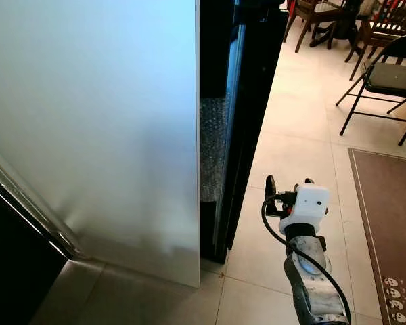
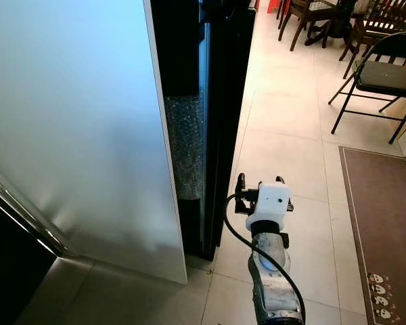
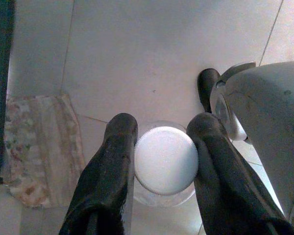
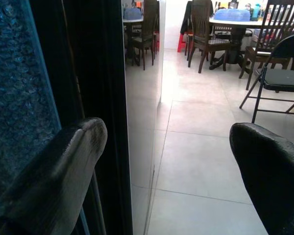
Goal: Restocking fridge
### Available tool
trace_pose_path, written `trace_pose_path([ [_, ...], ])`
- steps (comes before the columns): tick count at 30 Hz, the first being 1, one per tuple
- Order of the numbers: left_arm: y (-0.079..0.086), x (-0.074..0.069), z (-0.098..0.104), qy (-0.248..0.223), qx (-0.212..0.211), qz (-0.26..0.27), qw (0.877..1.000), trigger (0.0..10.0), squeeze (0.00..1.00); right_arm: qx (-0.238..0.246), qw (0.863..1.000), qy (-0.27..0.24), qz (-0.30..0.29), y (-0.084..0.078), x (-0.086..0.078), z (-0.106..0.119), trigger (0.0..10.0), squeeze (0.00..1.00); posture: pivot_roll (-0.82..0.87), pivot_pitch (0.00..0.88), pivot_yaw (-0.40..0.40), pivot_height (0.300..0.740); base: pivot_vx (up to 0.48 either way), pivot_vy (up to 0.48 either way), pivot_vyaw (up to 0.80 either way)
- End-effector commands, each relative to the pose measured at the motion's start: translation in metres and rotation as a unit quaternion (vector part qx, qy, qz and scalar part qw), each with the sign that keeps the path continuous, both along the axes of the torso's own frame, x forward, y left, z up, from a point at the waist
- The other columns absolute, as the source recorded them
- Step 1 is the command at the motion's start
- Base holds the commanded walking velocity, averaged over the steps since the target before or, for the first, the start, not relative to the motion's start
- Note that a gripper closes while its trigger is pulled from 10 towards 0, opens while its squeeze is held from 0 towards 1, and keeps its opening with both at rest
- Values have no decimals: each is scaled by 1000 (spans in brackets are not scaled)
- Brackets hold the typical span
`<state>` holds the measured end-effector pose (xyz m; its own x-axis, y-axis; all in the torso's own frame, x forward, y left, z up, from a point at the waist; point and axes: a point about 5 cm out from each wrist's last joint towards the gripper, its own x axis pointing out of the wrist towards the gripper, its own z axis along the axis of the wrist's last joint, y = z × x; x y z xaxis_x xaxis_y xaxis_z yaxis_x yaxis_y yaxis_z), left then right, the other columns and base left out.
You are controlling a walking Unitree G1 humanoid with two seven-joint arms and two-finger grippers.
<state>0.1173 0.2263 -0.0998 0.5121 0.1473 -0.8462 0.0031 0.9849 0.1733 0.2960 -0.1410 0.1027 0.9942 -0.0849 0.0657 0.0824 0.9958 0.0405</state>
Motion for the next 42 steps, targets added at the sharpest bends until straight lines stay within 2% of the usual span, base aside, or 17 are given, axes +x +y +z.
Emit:
trace_pose_path([
  [1, 1, -7, -2, 11, 0, -1, 1000, 10000, 0, 6, 1000, -5, 0, 2, 0, 4, 10000, 0, 10, 18, 10, 740, 266, 0, 0],
  [16, 2, -7, -2, 11, -2, -9, 1000, 10000, 0, 7, 1000, -5, -11, -4, 2, 4, 10000, 0, -3, 0, 19, 740, 284, 0, 0],
  [26, 3, -5, -1, 8, 0, -8, 1000, 10000, 0, 13, 1000, 3, -17, -2, -6, -2, 10000, 0, 14, 3, 16, 740, 0, 0, 0],
  [35, 3, -6, -1, 14, 2, -5, 1000, 10000, 0, 22, 999, 29, 20, 20, -22, -10, 10000, 0, 24, 40, 7, 740, 0, 0, 0],
  [38, 3, -5, -1, 14, 3, -5, 1000, 10000, 0, 24, 999, 32, 22, 20, -20, -11, 10000, 0, 28, 44, 8, 740, 0, 0, 0],
  [42, 3, -4, -1, 12, 2, -5, 1000, 10000, 0, 37, 998, 39, 41, 21, -5, -5, 10000, 0, 27, 51, 14, 740, 0, 0, 0],
])
